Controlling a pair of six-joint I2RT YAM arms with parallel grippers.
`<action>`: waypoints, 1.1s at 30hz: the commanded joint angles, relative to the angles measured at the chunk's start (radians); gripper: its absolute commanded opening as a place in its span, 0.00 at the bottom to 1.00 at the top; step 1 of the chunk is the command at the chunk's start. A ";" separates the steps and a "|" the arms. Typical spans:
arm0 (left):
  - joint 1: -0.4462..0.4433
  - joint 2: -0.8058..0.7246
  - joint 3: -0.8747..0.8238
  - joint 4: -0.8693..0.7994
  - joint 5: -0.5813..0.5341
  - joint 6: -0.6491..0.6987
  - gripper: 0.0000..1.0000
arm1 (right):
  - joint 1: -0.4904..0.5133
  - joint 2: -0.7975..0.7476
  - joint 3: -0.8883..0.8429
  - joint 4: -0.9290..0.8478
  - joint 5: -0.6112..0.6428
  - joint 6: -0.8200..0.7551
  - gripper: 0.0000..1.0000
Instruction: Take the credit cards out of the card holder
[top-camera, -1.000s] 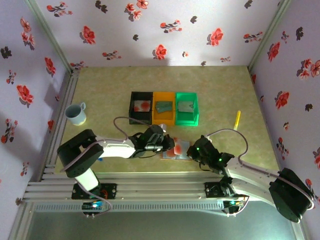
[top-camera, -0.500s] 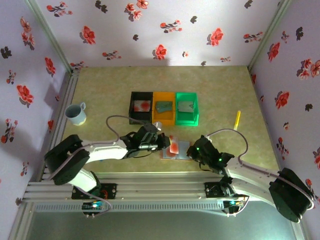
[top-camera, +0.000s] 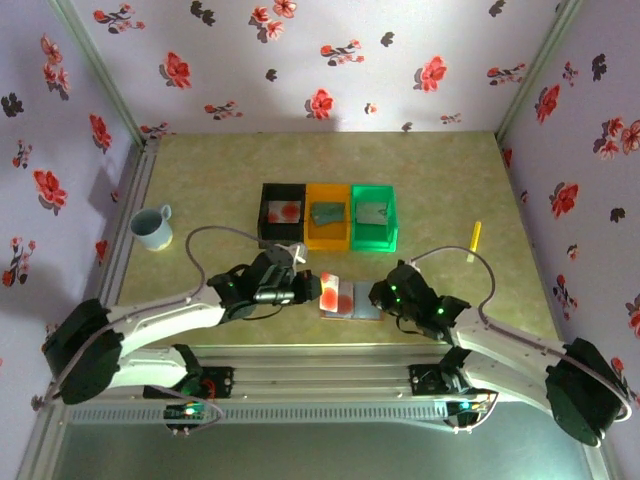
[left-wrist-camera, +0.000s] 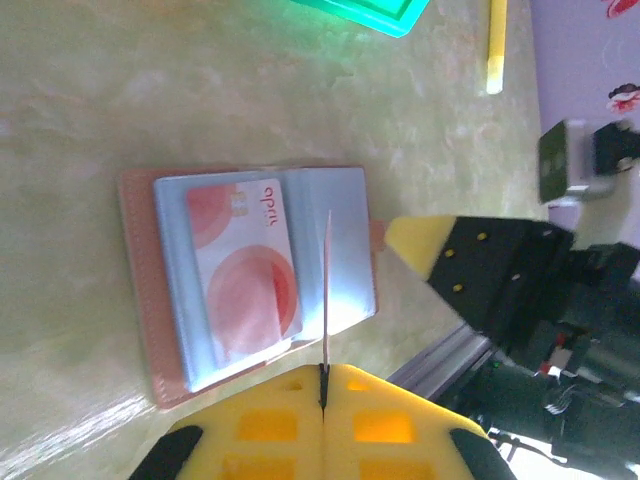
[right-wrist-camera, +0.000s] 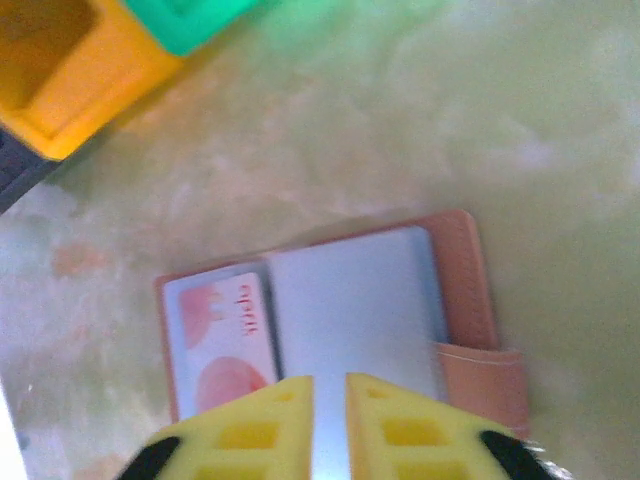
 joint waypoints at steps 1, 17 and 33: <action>0.027 -0.069 0.007 -0.144 0.031 0.113 0.00 | -0.008 -0.025 0.061 -0.035 -0.022 -0.101 0.26; 0.058 -0.245 -0.067 -0.076 0.119 0.129 0.00 | 0.008 -0.050 -0.139 0.592 -0.332 -0.094 0.51; 0.038 -0.221 -0.151 0.268 0.110 -0.045 0.00 | 0.171 -0.153 -0.225 0.691 -0.226 -0.163 0.55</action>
